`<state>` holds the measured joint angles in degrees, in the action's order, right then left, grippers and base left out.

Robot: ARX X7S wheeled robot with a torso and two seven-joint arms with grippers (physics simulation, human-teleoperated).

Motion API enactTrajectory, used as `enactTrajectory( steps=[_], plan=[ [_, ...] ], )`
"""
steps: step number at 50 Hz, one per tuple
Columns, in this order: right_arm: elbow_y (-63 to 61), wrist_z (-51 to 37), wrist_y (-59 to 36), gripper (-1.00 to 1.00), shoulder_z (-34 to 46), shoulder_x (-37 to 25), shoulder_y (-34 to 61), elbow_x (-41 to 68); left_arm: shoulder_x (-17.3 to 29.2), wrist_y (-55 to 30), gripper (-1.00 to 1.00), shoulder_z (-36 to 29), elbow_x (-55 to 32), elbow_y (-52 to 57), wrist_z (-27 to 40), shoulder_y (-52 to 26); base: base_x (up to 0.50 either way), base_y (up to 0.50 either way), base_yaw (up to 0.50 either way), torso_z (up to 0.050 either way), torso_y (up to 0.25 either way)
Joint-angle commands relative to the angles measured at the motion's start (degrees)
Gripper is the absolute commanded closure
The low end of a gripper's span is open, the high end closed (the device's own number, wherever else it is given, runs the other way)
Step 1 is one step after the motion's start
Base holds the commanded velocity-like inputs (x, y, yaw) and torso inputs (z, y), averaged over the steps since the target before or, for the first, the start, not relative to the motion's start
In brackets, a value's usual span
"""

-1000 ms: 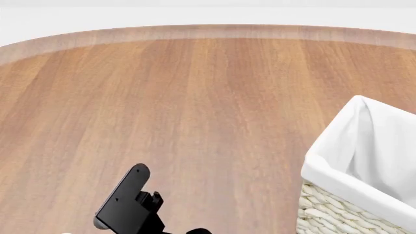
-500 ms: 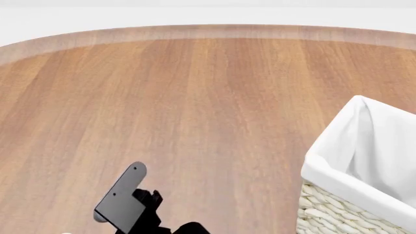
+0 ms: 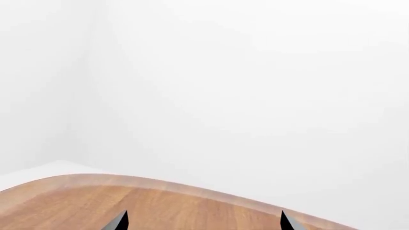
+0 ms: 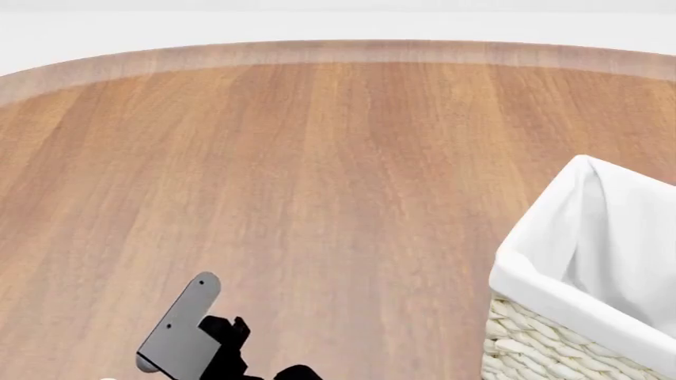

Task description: Pick up the ketchup, and put it in the basket.

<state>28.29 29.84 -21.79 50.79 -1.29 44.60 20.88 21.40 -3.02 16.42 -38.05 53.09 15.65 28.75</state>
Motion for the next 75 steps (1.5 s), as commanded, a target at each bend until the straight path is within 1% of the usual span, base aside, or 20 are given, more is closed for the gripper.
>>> enactTrajectory(
  steps=[1, 8, 18, 19, 25, 32, 36, 41, 42, 47, 48, 53, 56, 62, 71, 73, 75],
  plan=[
    [2.0, -0.8, 1.5, -1.0, 3.2, 1.0, 1.2, 2.1, -0.2, 0.6, -1.0, -0.6, 0.5, -0.4, -0.3, 0.4, 0.0, 0.0, 0.0, 0.0, 0.0],
    [5.8, -3.4, 5.5, -1.0, 10.2, 1.1, 3.4, 8.2, -0.4, 1.3, -1.0, -0.6, 0.5, -0.3, -0.6, 1.2, 0.0, 0.0, 0.0, 0.0, 0.0],
    [9.6, -5.8, 9.0, -1.0, 15.7, 1.2, 4.9, 14.4, -0.6, 1.7, -1.0, -1.1, 1.2, 0.1, -0.6, 1.8, 0.0, 0.0, 0.0, 0.0, 0.0],
    [10.8, -6.4, 9.8, 1.0, 16.5, 1.2, 5.5, 16.1, -0.6, 1.7, -1.0, -1.1, 1.1, 0.2, -0.5, 1.8, 0.0, 0.0, 0.0, 0.0, 0.0],
    [9.8, -7.1, 10.0, 1.0, 18.5, 0.4, 6.3, 18.2, -0.2, 1.5, -1.0, -1.0, 0.8, 0.3, -0.1, 1.5, 0.0, 0.0, 0.0, 0.0, 0.0],
    [3.9, -8.4, 8.7, 1.0, 18.8, -2.1, 6.2, 19.0, 0.3, 1.2, -1.0, -1.0, 0.4, 0.5, 0.3, 1.2, 0.0, 0.0, 0.0, 0.0, 0.0],
    [-1.3, -10.6, 7.3, 1.0, 18.4, -4.3, 6.2, 19.8, 0.5, 1.3, -1.0, -1.0, 0.2, 0.4, 0.4, 1.0, 0.0, 0.0, 0.0, 0.0, 0.0],
    [-14.2, -16.3, 3.4, 1.0, 16.2, -10.6, 6.9, 22.6, 0.6, 1.1, -1.0, -1.3, 0.2, 0.2, 0.6, 0.6, 0.0, 0.0, 0.0, 0.0, 0.0],
    [-18.8, -18.7, 1.8, 1.0, 15.4, -13.0, 7.4, 23.6, 0.6, 1.0, -1.0, -1.4, 0.4, 0.2, 0.7, 0.5, 0.0, 0.0, 0.0, 0.0, 0.0],
    [-31.4, -24.9, -2.7, 1.0, 12.4, -19.7, 8.9, 27.5, 0.7, 0.8, -1.0, -1.8, 0.7, 0.1, 0.9, 0.1, 0.0, 0.0, 0.0, 0.0, 0.0],
    [-35.9, -27.4, -4.1, 1.0, 11.2, -22.2, 9.4, 28.8, 0.8, 0.5, -1.0, -2.2, 0.9, 0.0, 1.1, -0.4, 0.0, 0.0, 0.0, 0.0, 0.0],
    [-45.2, -32.8, -7.8, 1.0, 8.4, -27.5, 10.9, 32.7, 1.1, 0.1, -1.0, -2.6, 1.1, -0.3, 1.4, -1.1, 0.0, 0.0, 0.0, 0.0, 0.0],
    [-50.0, -37.7, -10.0, 1.0, 6.0, -30.6, 12.0, 35.2, 1.4, -0.3, -1.0, -2.7, 0.9, -0.3, 1.7, -1.7, 0.0, 0.0, 0.0, 0.0, 0.0],
    [-54.8, -45.0, -12.1, 1.0, 1.2, -35.2, 13.4, 40.0, 1.9, -1.0, -1.0, -3.3, 0.8, -1.1, 1.9, -3.1, 0.0, 0.0, 0.0, 0.0, 0.0],
    [-54.9, -51.8, -13.2, 1.0, -2.8, -38.1, 14.7, 42.4, 2.4, -1.9, -1.0, -3.9, 0.5, -1.6, 2.5, -4.4, 0.0, 0.0, 0.0, 0.0, 0.0],
    [-55.4, -53.9, -13.1, 1.0, -4.7, -39.4, 14.7, 44.7, 2.5, -1.8, -1.0, -3.8, 0.4, -1.4, 2.5, -4.2, 0.0, 0.0, 0.0, 0.0, 0.0],
    [-55.8, -54.2, -13.1, 1.0, -5.7, -40.5, 14.9, 46.1, 2.6, -1.8, -1.0, -3.7, 0.2, -1.5, 2.6, -4.3, 0.0, 0.0, 0.0, 0.0, 0.0]
  ],
)
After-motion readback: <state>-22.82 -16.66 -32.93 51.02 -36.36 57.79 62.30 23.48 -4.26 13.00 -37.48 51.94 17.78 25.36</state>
